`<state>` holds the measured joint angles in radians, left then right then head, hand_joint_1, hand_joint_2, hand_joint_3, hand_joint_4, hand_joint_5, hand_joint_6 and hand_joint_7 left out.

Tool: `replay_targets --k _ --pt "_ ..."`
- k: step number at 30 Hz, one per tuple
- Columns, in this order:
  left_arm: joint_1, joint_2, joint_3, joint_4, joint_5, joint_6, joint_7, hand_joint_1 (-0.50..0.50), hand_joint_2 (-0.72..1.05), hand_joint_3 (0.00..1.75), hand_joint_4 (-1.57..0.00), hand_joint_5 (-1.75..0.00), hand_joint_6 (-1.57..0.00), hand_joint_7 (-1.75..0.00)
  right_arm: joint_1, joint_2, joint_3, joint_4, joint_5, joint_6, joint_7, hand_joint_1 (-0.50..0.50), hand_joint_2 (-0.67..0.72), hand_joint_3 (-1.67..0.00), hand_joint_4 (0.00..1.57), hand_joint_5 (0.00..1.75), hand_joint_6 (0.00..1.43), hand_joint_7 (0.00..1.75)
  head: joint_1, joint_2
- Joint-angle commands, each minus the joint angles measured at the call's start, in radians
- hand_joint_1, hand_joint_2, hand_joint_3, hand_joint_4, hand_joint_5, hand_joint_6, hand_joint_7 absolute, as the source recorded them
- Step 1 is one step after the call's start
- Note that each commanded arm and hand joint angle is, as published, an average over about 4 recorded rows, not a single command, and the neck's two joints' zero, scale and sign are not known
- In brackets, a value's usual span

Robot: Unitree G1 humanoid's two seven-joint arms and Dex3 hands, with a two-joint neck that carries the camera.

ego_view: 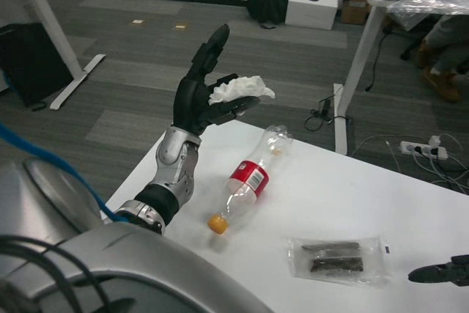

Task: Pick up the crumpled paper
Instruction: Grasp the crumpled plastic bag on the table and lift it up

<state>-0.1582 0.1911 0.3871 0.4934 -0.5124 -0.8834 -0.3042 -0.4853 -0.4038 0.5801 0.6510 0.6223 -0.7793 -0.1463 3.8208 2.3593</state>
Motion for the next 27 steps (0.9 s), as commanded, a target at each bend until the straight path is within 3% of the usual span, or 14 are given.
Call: replay_targets --k 1,4,8,12,14,19,22,27 --pt "-0.034 0.016 -0.023 -0.008 -0.013 0.022 -0.006 0.05 0.69 0.00 -1.57 -1.75 -0.58 -0.14 -0.007 -0.003 -0.014 -0.015 -0.001 -0.011 -0.004 -0.17 0.72 0.00 0.00 0.00 0.00 0.00 -0.119 0.038" --pt "-0.059 0.013 -0.037 -0.007 -0.014 0.034 -0.006 0.07 0.69 0.00 -1.57 -1.75 -0.72 -0.17 -0.008 -0.002 -0.019 -0.021 -0.001 -0.011 -0.004 -0.17 0.72 0.00 0.00 0.00 0.00 0.00 -0.250 0.067" --pt "-0.089 0.014 -0.080 -0.004 -0.016 0.052 -0.010 0.10 0.54 0.00 -1.57 -1.75 -0.99 -0.26 -0.009 0.001 -0.025 -0.030 -0.003 -0.012 -0.004 -0.17 0.72 0.00 0.00 0.00 0.00 0.00 -0.393 0.100" --pt "-0.122 0.004 -0.121 0.005 -0.028 0.054 -0.012 0.10 0.52 0.00 -1.57 -1.75 -1.13 -0.28 -0.009 0.002 -0.029 -0.041 -0.004 -0.012 -0.004 -0.17 0.72 0.00 0.00 0.00 0.00 0.00 -0.519 0.134" --pt "-0.144 -0.007 -0.134 0.023 -0.028 0.054 -0.012 0.10 0.52 0.00 -1.57 -1.75 -1.15 -0.30 -0.012 0.003 -0.030 -0.048 -0.004 -0.012 -0.004 -0.17 0.72 0.00 0.00 0.00 0.00 0.00 -0.629 0.164" --pt "-0.184 -0.015 -0.165 0.056 -0.029 0.054 -0.015 0.10 0.52 0.00 -1.57 -1.75 -1.20 -0.35 -0.015 0.007 -0.045 -0.071 -0.005 -0.014 -0.004 -0.17 0.72 0.00 0.00 0.00 0.00 0.00 -0.648 0.170" --pt "-0.190 -0.015 -0.175 0.065 -0.031 0.054 -0.014 0.10 0.52 0.00 -1.57 -1.75 -1.20 -0.35 -0.014 0.010 -0.053 -0.080 -0.008 -0.017 -0.005 -0.17 0.72 0.00 0.00 0.00 0.00 0.00 -0.693 0.174" --pt "-0.197 -0.015 -0.177 0.074 -0.042 0.054 -0.013 0.08 0.52 0.00 -1.57 -1.75 -1.20 -0.35 -0.013 0.018 -0.069 -0.095 -0.018 -0.018 -0.004 -0.17 0.72 0.00 0.00 0.00 0.00 0.00 -0.704 0.168"
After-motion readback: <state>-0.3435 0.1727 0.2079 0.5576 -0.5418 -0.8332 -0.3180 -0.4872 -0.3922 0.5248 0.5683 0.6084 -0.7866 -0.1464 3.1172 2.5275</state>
